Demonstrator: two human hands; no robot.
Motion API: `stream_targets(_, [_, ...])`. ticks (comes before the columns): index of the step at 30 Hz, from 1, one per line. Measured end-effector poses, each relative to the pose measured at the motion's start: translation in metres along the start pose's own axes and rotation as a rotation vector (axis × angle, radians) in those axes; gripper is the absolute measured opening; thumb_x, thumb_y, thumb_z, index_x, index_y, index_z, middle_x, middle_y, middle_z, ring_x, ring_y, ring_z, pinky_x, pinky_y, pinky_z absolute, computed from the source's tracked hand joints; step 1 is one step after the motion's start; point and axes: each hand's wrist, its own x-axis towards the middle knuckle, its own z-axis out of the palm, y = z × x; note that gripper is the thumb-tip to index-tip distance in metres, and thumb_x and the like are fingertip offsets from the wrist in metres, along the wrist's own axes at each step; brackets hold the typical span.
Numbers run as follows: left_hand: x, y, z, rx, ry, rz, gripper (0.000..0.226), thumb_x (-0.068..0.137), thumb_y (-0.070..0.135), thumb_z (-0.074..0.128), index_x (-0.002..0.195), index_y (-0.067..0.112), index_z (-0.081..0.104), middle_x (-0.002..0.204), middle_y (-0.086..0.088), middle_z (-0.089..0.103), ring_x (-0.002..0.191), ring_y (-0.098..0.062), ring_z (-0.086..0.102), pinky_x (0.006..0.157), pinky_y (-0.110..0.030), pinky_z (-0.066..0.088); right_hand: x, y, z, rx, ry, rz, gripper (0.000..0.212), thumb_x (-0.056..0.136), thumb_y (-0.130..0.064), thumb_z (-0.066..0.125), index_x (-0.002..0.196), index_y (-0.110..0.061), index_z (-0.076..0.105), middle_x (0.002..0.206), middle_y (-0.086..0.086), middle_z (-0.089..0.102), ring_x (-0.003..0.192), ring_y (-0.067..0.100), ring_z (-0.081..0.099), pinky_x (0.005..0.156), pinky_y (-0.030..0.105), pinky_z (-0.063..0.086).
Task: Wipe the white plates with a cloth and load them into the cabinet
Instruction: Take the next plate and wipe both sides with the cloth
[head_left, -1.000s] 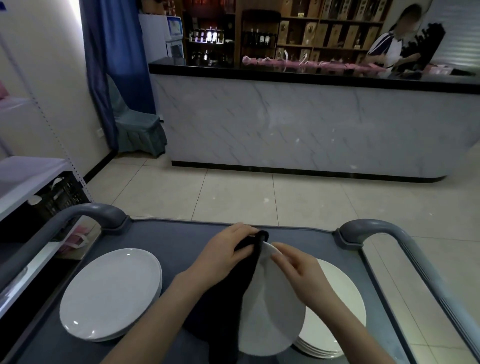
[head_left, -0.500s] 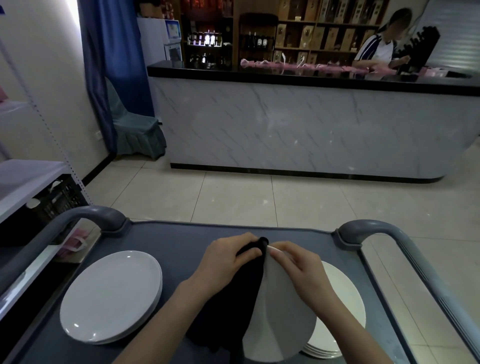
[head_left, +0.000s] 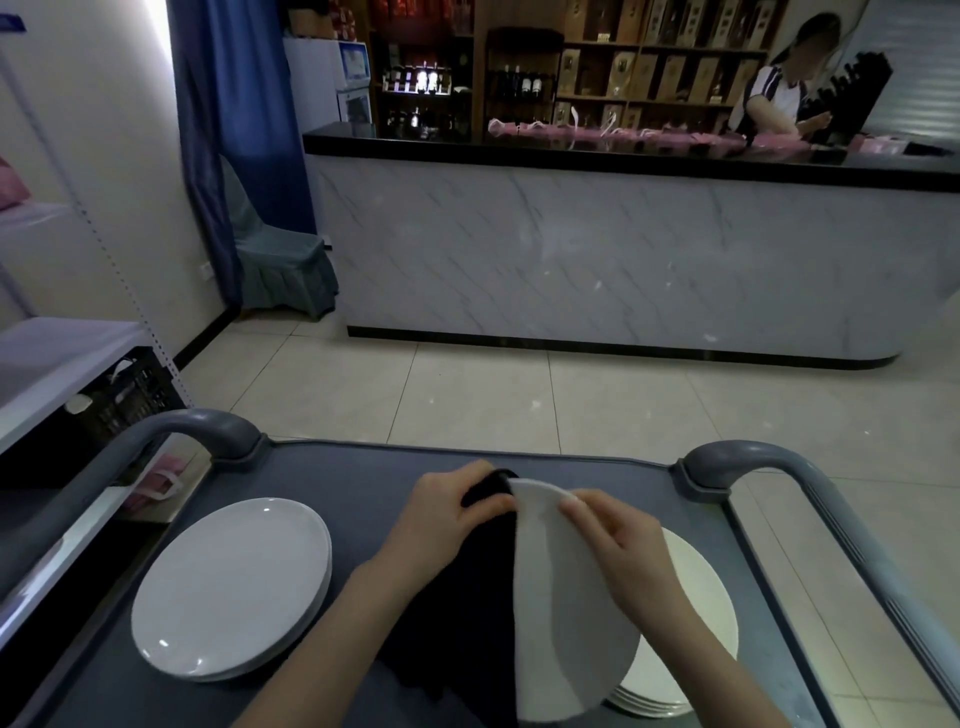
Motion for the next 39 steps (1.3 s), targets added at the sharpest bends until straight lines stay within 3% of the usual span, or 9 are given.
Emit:
stream_targets(3, [0.008,0.007,0.001,0.09,-0.14,0.023,0.017,0.081,0.052,0.065,0.08,0.036,0.06,0.066,0.019,0.06,0.062,0.002,0.054,0.06,-0.015,0.038,0.001,-0.007,0.007,-0.043,-0.064,-0.056,0.025,0.093,-0.03,0.06,0.079,-0.048,0.069,0.087,-0.025,0.072,0.083,-0.006,0.064,0.072,0.007,0.042])
stream_targets(6, [0.005,0.002,-0.004,0.017,-0.027,-0.007,0.014,0.08,0.045,0.07,0.075,0.04,0.057,0.064,0.022,0.059,0.06,0.005,0.051,0.058,-0.01,0.035,0.003,-0.006,0.003,0.028,-0.006,-0.055,0.022,0.093,-0.029,0.061,0.081,-0.042,0.073,0.088,-0.021,0.073,0.084,-0.005,0.065,0.071,0.007,0.043])
stream_targets(12, [-0.024,-0.01,-0.005,-0.37,0.155,-0.24,0.019,0.087,0.023,0.073,0.105,0.028,0.068,0.1,0.011,0.074,0.094,-0.006,0.069,0.079,-0.019,0.052,0.0,0.003,-0.002,0.327,0.321,0.198,0.019,0.096,-0.029,0.059,0.088,-0.035,0.075,0.082,-0.014,0.072,0.072,-0.004,0.062,0.069,0.026,0.046])
stream_targets(17, [-0.023,-0.007,-0.008,-0.355,0.255,-0.252,0.006,0.085,0.021,0.074,0.086,0.027,0.072,0.081,0.005,0.074,0.073,-0.005,0.066,0.068,-0.019,0.05,0.014,0.007,-0.021,0.058,-0.015,0.087,0.009,0.093,-0.04,0.064,0.097,-0.034,0.067,0.083,-0.012,0.071,0.074,0.004,0.063,0.067,0.027,0.047])
stream_targets(22, [-0.008,0.01,-0.007,-0.117,-0.059,-0.02,0.034,0.083,0.02,0.076,0.066,0.044,0.06,0.06,0.021,0.057,0.059,0.008,0.047,0.059,-0.01,0.035,0.036,-0.008,-0.008,-0.354,-0.378,-0.115,0.02,0.091,-0.047,0.061,0.072,-0.047,0.055,0.067,-0.024,0.059,0.064,-0.004,0.053,0.059,0.015,0.039])
stream_targets(26, [-0.014,-0.001,-0.005,-0.204,0.056,-0.14,0.028,0.086,0.015,0.073,0.068,0.035,0.066,0.06,0.018,0.058,0.059,0.006,0.047,0.06,-0.015,0.037,0.031,0.001,-0.002,-0.221,-0.269,-0.12,0.031,0.095,-0.042,0.06,0.065,-0.034,0.057,0.058,-0.016,0.05,0.058,0.0,0.043,0.055,0.018,0.034])
stream_targets(32, [-0.044,-0.015,0.008,-0.457,0.4,-0.468,0.017,0.092,0.025,0.065,0.078,0.031,0.072,0.076,0.006,0.074,0.067,0.001,0.064,0.058,-0.013,0.047,0.014,0.014,0.004,0.172,0.169,0.162,0.038,0.088,-0.048,0.06,0.072,-0.014,0.063,0.061,-0.008,0.052,0.056,0.005,0.043,0.056,0.024,0.035])
stream_targets(36, [-0.03,-0.014,-0.002,-0.356,0.319,-0.39,0.012,0.089,0.024,0.069,0.077,0.022,0.072,0.075,0.001,0.073,0.066,-0.001,0.061,0.063,-0.019,0.048,0.018,0.014,-0.005,0.077,0.092,0.093,0.018,0.093,-0.036,0.062,0.078,-0.031,0.069,0.069,-0.008,0.066,0.059,-0.001,0.054,0.055,0.012,0.041])
stream_targets(39, [-0.011,-0.004,-0.009,-0.18,0.07,-0.179,0.012,0.085,0.021,0.074,0.074,0.02,0.069,0.067,0.005,0.066,0.062,0.003,0.053,0.062,-0.02,0.043,0.026,0.008,-0.004,-0.115,-0.141,-0.049,0.017,0.093,-0.038,0.062,0.078,-0.032,0.066,0.066,-0.008,0.062,0.059,-0.003,0.05,0.056,0.014,0.038])
